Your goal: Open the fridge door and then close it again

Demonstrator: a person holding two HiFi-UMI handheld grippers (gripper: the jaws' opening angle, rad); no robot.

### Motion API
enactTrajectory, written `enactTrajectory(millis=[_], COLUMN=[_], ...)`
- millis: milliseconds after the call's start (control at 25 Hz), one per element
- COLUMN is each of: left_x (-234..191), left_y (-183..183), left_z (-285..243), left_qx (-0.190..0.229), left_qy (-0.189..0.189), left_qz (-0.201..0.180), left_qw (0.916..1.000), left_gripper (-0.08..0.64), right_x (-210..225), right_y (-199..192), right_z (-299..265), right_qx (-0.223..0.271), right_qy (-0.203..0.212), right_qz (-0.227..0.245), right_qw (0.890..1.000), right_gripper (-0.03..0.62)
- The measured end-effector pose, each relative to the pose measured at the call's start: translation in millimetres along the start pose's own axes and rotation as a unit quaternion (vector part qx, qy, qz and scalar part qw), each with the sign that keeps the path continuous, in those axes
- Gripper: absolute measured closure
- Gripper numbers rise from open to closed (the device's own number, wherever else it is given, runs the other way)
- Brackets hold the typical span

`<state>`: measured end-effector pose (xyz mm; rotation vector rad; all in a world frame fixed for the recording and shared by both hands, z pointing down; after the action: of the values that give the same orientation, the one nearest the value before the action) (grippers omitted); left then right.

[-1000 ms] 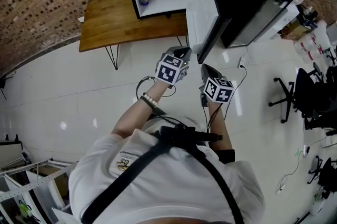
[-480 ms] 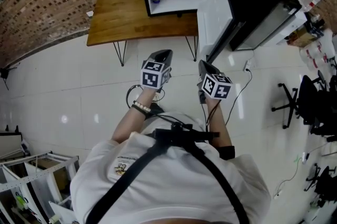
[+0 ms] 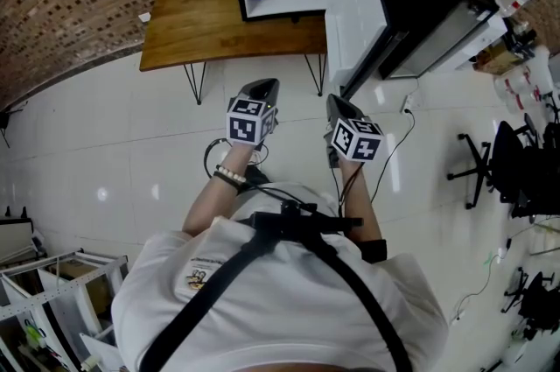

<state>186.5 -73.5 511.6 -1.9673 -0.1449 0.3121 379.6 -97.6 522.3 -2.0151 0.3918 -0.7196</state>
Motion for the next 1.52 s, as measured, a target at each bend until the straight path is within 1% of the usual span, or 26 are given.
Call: enactTrajectory(millis=[320,640,960,1080,1240,1320,1400,1480,1520], left_x=[1,-1,-7,-8,-10,-10,-10,-10,-11], left_y=[-3,-3,-4,-3,-2,-3,-3,-1,0], left_z=[3,3,2,1,-1,-3,-7,-11,-13], left_qx=[-0.004,0.0,0.0,0.002,0.002,0.0,-0.002,-0.003,-0.003], left_qy=[-0.006,-0.009,-0.008,-0.012,-0.016,-0.019,-0.022,-0.024,-0.024], left_qz=[0.002,0.014,0.02,0.028,0.035,0.038,0.04,0.042,0.043], left_qw=[1.0,0.9999,0.9998,0.9995,0.9993,0.9991,0.999,0.9988,0.9988], left_gripper=[0.56,0.56,0.56,0.56,0.56,0.56,0.56,0.56,0.56], right_x=[-2,0,7,14,29,38,45,53,57], right_y=[-1,-3,0,2,3,6,10,14,16], right_z=[3,2,1,0,3,4,4,4,4], right_qx=[0.004,0.004,0.015,0.02,0.029,0.036,0.04,0.042,0.042], right_qy=[-0.003,-0.008,-0.024,-0.04,-0.083,-0.093,-0.099,-0.114,-0.123], right_qz=[-0.004,-0.006,-0.013,-0.014,-0.011,-0.014,-0.016,-0.013,-0.012], right_qw=[1.0,1.0,1.0,0.999,0.996,0.995,0.994,0.992,0.991], right_gripper=[0.577,0.577,0.575,0.574,0.57,0.486,0.426,0.377,0.362])
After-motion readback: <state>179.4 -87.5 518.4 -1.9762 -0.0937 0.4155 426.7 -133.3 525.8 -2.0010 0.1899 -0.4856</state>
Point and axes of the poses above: the fingertips, and each gripper's own axes: z backward along the fingers, x to its right, y out of its top, the point moved 5 cm from there along z, backward along the fingers, and after that the axes turned 1 degree about -z, right-handed, at the moved point
